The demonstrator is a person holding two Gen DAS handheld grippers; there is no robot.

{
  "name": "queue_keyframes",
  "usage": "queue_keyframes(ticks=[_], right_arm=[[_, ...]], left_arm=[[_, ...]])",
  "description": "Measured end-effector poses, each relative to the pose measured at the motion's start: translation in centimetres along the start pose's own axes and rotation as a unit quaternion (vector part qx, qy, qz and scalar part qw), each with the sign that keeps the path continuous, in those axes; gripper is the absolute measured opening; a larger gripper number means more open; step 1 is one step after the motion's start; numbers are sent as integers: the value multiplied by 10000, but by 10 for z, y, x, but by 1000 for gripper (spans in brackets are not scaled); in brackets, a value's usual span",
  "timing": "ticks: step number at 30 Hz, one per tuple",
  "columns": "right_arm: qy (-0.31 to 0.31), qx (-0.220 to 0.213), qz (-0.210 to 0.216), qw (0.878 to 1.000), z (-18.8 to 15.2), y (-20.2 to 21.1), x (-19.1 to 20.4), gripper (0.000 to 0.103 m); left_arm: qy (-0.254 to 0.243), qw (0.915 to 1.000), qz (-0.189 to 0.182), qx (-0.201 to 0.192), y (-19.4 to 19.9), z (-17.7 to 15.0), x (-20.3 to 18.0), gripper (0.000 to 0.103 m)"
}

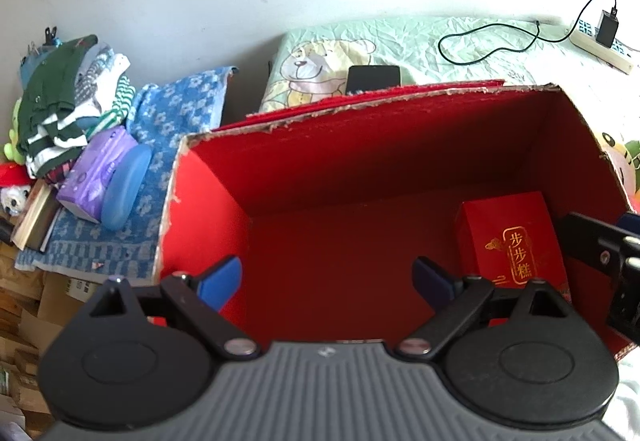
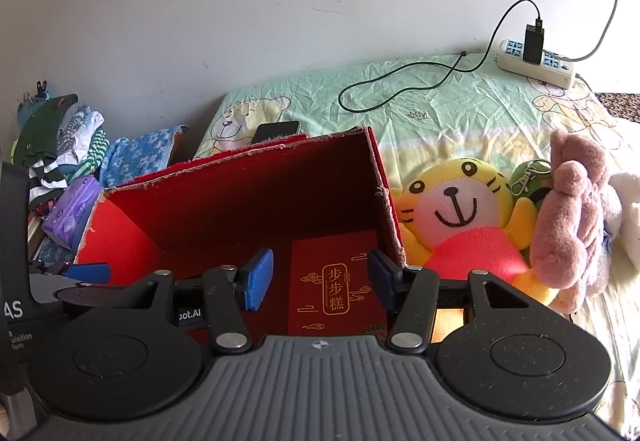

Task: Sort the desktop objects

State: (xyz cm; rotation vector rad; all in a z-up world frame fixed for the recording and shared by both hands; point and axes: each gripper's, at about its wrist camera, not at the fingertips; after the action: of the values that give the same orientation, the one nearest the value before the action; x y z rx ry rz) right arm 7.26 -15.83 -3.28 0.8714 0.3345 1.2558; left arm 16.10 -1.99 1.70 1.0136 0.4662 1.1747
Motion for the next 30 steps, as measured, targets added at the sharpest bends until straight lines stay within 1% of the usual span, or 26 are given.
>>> queue_keyframes(ticks=[6,9,13,14,18,22,30], right_arm=[[-71,-36,62,9999,-1,4,-4,56],[-86,-21,126,9999,-2,5,-6,56],[-62,-26,239,9997,-3,8,-7,59],[-51,-25,272,9996,-3,9,-8,61],[56,-8,396,9992,-2,12,-10,61],[158,-28,510,9986,-2,18,-13,61],[305,-77,718,9969,0,28,-24,61]], left_arm=[[18,9999,131,71,6,-2,1,94],[23,9997,224,30,12,-6,0,94],[144,9995,271,1,20,-11,2,94],[183,9994,291,5,22,-12,2,94],[328,9988,375,12,29,-17,1,94],[489,9983,311,55,36,-21,-1,94],[682,9968,405,-13,52,-26,-10,97]])
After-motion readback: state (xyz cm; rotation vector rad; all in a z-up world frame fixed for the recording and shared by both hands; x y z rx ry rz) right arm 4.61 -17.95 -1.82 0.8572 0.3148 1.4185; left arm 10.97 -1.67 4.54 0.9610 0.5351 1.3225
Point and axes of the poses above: each gripper's, at about its wrist camera, not at the fingertips, and y roughly against the way its jaws point, x to its left, z to its top, and after that the axes turned 2 degrees about x, right-handed
